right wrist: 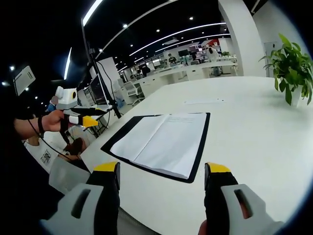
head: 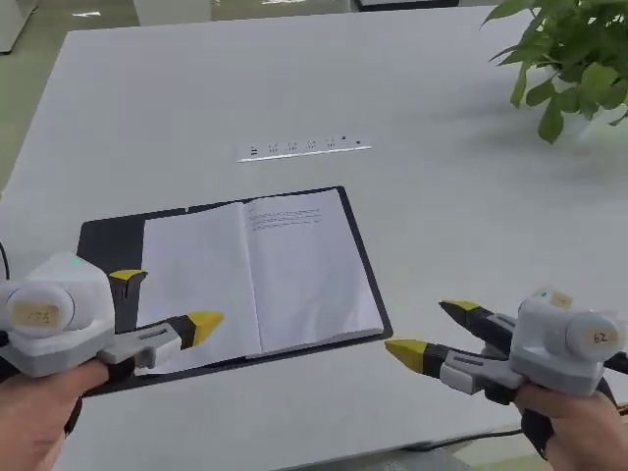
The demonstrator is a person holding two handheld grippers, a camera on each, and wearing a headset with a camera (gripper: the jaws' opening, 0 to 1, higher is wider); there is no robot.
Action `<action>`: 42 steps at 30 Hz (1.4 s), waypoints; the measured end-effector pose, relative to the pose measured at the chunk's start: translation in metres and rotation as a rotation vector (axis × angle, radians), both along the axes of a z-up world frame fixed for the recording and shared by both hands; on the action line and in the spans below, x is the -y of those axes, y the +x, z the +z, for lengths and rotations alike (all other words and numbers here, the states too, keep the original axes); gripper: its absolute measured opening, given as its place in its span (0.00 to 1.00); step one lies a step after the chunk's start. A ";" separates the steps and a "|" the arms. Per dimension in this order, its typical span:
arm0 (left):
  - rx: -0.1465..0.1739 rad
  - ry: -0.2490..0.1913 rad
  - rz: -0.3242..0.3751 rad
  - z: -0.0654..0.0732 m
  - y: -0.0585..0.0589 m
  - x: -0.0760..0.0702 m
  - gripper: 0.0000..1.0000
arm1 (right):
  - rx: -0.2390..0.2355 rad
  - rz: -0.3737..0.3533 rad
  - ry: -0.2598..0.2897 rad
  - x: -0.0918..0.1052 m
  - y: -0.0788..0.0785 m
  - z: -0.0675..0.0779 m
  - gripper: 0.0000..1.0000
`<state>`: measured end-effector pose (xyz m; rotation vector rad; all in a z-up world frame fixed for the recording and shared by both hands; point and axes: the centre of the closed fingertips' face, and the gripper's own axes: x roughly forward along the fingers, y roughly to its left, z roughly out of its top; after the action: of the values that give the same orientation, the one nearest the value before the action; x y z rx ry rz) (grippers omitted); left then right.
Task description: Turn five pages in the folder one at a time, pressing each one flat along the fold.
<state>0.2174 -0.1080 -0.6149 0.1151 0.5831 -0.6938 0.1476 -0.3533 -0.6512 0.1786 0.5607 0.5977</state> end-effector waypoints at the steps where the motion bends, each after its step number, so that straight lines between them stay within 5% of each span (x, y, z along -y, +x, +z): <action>1: 0.002 0.003 -0.010 0.000 0.003 0.005 0.70 | 0.000 0.000 0.001 0.000 0.000 0.000 0.69; 12: 0.002 0.010 -0.099 -0.004 0.021 0.050 0.69 | -0.011 0.015 0.013 -0.002 0.000 -0.003 0.69; 27: -0.031 0.042 -0.213 -0.030 0.034 0.098 0.68 | -0.028 0.046 0.015 -0.003 0.001 -0.011 0.69; 42: -0.090 0.066 -0.313 -0.076 0.040 0.155 0.67 | -0.058 0.038 0.039 0.006 -0.003 -0.021 0.69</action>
<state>0.2577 -0.2634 -0.6905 0.2411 0.6822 -0.9868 0.1450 -0.3591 -0.6720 0.2231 0.6095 0.6425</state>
